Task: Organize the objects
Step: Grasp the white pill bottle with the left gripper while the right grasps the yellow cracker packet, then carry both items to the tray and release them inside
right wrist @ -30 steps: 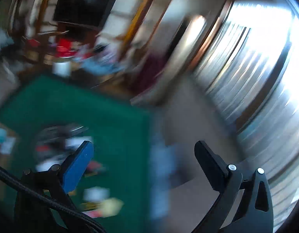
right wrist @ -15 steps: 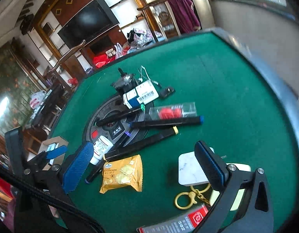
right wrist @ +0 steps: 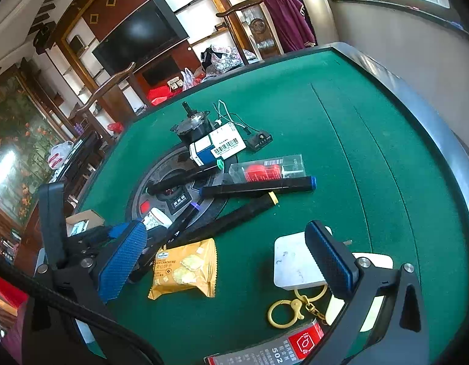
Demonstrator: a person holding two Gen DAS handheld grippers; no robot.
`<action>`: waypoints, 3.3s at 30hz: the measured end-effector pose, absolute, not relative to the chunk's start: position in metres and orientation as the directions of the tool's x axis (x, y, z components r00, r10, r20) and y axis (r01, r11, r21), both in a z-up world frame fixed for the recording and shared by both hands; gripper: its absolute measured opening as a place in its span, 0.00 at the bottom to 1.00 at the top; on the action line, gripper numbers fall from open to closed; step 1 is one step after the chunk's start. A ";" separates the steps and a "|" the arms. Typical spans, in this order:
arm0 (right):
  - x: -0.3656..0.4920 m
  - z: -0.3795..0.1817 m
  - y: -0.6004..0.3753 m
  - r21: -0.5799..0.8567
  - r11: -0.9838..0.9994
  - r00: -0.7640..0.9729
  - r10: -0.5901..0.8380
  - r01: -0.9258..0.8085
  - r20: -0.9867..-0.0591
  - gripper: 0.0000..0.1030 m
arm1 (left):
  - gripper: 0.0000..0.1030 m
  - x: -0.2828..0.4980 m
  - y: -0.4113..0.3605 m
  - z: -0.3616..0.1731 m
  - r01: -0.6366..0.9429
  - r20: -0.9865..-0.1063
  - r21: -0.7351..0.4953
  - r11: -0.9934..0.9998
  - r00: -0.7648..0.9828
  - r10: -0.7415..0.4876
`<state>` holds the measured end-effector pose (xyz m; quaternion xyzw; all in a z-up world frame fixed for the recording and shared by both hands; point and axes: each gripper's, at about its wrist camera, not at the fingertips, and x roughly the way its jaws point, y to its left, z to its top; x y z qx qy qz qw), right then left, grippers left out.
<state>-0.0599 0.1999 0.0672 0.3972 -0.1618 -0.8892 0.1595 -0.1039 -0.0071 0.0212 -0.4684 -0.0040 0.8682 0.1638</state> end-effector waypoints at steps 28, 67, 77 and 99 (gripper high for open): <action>-0.063 0.045 0.121 0.253 -0.926 -0.448 -0.359 0.279 -0.819 1.00 | 0.30 0.019 -0.078 0.089 -0.194 -0.630 -0.297 -0.935 -0.696 0.345; 0.009 0.081 -0.078 0.201 -0.749 -0.343 -0.502 0.632 -0.794 0.64 | 0.30 0.046 -0.279 0.031 0.217 -0.721 -0.354 -0.910 -0.682 0.118; 0.024 0.057 -0.139 0.155 -0.662 -0.281 -0.502 0.733 -0.818 0.64 | 0.30 0.015 -0.283 0.009 0.248 -0.803 -0.350 -0.903 -0.576 0.153; 0.025 0.041 -0.177 -0.020 -0.598 -0.320 -0.400 0.801 -0.859 0.64 | 0.52 0.040 -0.313 0.026 0.295 -0.703 -0.544 -0.785 -0.672 0.234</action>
